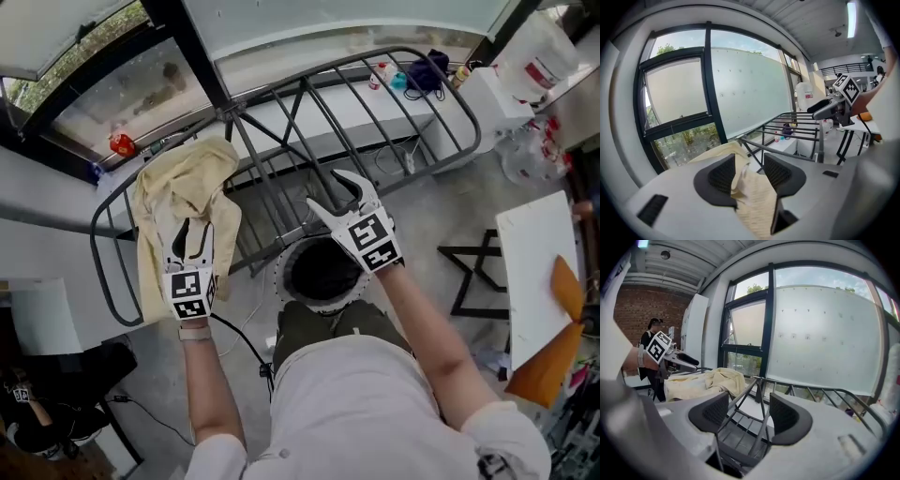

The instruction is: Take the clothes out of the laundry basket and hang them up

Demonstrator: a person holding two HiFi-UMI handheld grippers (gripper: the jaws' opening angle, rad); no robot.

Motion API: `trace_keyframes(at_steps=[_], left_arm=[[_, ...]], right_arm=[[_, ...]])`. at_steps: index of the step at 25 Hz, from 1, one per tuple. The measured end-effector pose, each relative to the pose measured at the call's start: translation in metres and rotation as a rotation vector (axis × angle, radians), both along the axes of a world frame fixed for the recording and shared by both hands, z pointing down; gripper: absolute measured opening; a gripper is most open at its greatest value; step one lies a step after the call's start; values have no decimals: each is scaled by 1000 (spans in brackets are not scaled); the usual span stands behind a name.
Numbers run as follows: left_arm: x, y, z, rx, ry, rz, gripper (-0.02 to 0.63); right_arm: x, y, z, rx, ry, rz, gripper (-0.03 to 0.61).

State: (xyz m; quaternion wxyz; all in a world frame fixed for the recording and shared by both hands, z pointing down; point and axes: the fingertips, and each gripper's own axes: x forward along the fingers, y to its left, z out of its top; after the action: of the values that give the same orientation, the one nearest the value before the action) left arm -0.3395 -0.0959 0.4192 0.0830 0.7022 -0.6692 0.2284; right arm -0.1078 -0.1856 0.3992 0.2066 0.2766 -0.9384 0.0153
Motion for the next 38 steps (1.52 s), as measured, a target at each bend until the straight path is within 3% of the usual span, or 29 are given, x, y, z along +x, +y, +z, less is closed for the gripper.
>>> trace_keyframes(at_steps=[10, 18, 26, 33, 38], left_arm=[[173, 38, 23, -73, -12, 204, 176], [250, 73, 95, -225, 22, 332, 176], [282, 99, 168, -392, 63, 366, 176], [259, 109, 233, -519, 90, 340, 176], [242, 113, 267, -568, 109, 306, 176]], right_arm=[[187, 62, 67, -101, -54, 238, 258], [265, 127, 192, -284, 27, 359, 258], [294, 151, 328, -453, 122, 392, 258], [280, 144, 440, -570, 208, 408, 258], [267, 122, 508, -566, 289, 379, 258]])
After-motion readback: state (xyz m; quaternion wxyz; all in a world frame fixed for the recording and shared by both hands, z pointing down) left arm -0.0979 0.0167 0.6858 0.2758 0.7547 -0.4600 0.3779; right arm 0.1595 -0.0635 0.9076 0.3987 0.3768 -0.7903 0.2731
